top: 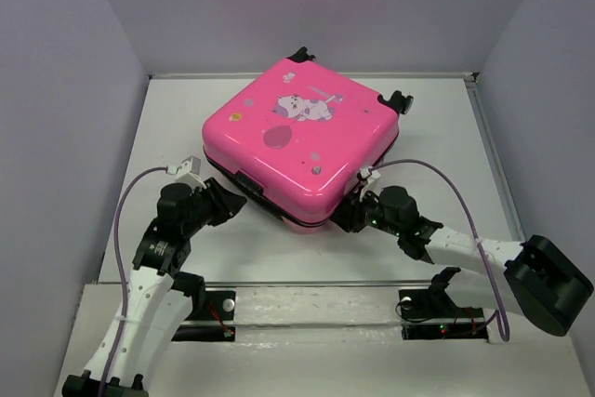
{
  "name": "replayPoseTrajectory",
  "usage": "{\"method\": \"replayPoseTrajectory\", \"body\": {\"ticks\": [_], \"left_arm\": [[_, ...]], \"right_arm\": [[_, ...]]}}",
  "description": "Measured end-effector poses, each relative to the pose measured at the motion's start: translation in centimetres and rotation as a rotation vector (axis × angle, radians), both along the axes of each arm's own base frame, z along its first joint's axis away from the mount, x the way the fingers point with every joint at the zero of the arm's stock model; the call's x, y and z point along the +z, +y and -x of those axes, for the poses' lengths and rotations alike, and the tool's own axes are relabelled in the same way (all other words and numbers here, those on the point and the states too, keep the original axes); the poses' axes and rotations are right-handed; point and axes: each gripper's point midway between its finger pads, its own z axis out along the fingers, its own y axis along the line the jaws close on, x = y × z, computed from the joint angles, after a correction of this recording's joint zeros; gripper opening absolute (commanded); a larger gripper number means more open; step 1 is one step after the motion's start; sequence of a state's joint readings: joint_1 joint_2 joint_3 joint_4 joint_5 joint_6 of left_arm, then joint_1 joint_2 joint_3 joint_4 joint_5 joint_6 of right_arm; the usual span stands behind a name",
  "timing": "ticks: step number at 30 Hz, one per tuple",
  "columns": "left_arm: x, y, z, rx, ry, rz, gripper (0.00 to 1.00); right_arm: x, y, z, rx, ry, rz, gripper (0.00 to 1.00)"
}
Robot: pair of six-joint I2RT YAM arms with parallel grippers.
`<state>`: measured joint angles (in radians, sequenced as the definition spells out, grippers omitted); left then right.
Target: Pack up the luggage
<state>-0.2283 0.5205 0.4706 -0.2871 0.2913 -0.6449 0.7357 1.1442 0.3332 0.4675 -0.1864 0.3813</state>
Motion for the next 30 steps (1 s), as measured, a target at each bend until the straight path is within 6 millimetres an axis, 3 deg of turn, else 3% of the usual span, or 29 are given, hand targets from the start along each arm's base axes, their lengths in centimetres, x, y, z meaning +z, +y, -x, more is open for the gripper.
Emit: {"method": "replayPoseTrajectory", "body": {"ticks": [4,12,18,22,26,30], "left_arm": [[-0.7,-1.4,0.6,-0.044,0.039,0.035,0.45],[-1.8,-8.2,2.6,-0.259,0.093,0.052,0.54],[-2.6,-9.8,2.9,-0.294,0.119,0.046,0.60],[-2.8,-10.8,2.5,-0.309,0.124,0.053,0.60],[-2.8,-11.9,2.0,-0.327,0.135,0.055,0.60],[-2.8,-12.7,1.6,-0.342,0.150,0.045,0.59]], "right_arm": [[0.1,0.0,-0.1,-0.011,-0.021,-0.025,0.23],[1.4,0.0,0.3,-0.008,-0.052,-0.063,0.09],[1.4,0.1,0.9,-0.005,-0.041,-0.061,0.07],[1.1,0.5,2.4,0.004,-0.020,-0.038,0.07],[1.1,2.3,6.1,0.047,-0.004,0.017,0.07],[1.2,2.7,6.9,-0.034,-0.006,0.081,0.07]]}}
